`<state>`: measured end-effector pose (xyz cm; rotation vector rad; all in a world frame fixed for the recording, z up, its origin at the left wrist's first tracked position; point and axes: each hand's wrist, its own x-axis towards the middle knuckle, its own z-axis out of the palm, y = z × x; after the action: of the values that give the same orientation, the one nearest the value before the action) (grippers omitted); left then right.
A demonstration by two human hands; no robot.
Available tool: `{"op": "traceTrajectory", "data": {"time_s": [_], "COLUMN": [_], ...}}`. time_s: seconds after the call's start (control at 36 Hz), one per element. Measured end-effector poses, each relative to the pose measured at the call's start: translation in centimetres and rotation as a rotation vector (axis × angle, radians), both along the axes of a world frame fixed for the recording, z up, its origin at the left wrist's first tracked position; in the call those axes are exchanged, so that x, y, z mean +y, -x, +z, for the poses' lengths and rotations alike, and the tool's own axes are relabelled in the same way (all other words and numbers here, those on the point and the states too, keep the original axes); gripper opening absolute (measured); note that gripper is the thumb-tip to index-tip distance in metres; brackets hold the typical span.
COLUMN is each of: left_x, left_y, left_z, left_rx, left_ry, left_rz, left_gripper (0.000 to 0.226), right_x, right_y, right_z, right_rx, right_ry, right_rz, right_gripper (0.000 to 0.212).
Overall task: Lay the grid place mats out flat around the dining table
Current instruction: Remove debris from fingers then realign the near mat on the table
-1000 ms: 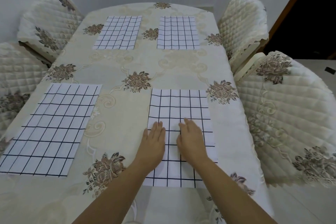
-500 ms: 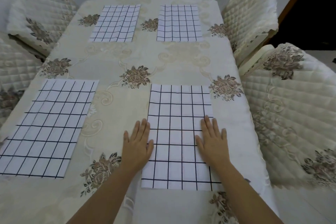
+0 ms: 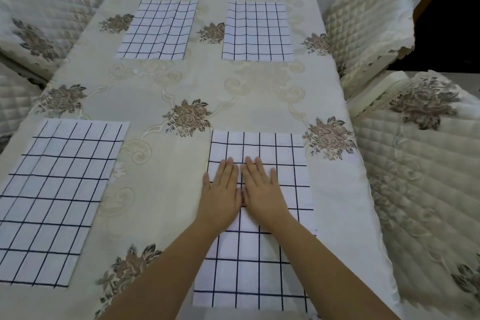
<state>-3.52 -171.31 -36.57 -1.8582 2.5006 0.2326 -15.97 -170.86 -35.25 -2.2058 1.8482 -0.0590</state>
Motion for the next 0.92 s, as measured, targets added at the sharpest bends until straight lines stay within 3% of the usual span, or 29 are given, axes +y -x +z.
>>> {"op": "traceTrajectory", "data": {"time_s": [0.14, 0.42, 0.53, 0.61, 0.69, 0.78, 0.92], "left_x": [-1.5, -4.5, -5.8, -6.7, -6.8, -6.6, -6.7], "left_y": [-1.1, -2.1, -0.6, 0.5, 0.8, 0.0, -2.3], "left_z": [-0.2, -0.1, 0.6, 1.1, 0.6, -0.1, -0.1], "left_rx": [0.039, 0.063, 0.008, -0.037, -0.022, 0.067, 0.082], "left_ry": [0.012, -0.047, 0.003, 0.038, -0.007, -0.057, -0.037], "left_rz": [0.112, 0.252, 0.233, 0.054, -0.04, 0.052, 0.161], "left_gripper": [0.058, 0.072, 0.064, 0.055, 0.062, 0.063, 0.066], "right_x": [-0.9, -2.6, -3.8, -4.9, -5.4, -5.3, -5.0], "right_y": [2.2, 6.4, 4.6, 2.7, 1.4, 1.9, 4.8], "right_z": [-1.1, -1.1, -0.7, -0.5, -0.5, -1.0, -1.1], "right_rx": [-0.011, -0.014, -0.06, -0.049, -0.086, -0.126, -0.124], "right_ry": [0.031, -0.038, -0.017, 0.022, 0.005, -0.019, 0.022], "right_rz": [0.013, -0.273, -0.295, -0.219, -0.098, -0.094, -0.278], "right_gripper": [0.057, 0.079, 0.067, 0.054, 0.06, 0.07, 0.062]}}
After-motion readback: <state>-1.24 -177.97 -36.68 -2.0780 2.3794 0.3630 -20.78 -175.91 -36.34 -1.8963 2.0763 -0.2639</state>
